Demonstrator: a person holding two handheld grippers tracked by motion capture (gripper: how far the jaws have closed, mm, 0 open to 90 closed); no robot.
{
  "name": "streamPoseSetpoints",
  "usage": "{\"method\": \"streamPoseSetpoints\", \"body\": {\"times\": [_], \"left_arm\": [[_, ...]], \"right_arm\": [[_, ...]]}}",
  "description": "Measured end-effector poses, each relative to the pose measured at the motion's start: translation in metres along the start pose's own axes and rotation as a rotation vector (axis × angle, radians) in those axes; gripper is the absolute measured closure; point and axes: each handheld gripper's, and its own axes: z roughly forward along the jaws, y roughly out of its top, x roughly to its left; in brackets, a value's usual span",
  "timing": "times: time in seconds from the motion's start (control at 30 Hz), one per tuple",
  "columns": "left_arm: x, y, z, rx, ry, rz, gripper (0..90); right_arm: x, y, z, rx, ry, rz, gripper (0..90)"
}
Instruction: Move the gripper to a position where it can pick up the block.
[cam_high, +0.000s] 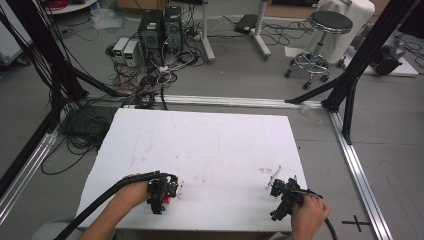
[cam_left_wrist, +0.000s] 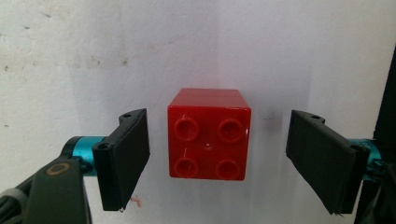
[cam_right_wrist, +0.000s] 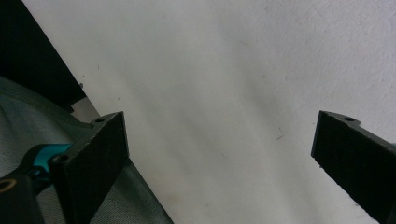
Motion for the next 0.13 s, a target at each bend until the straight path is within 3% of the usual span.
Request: {"method": "streamPoseSetpoints", "body": {"times": [0.13], "left_arm": [[0.0001, -0.0012, -0.0016, 0.002, -0.001, -0.001, 21.9]], "right_arm": [[-0.0004, 0.0007, -0.0001, 0.003, -0.004, -0.007, 3.2]]}}
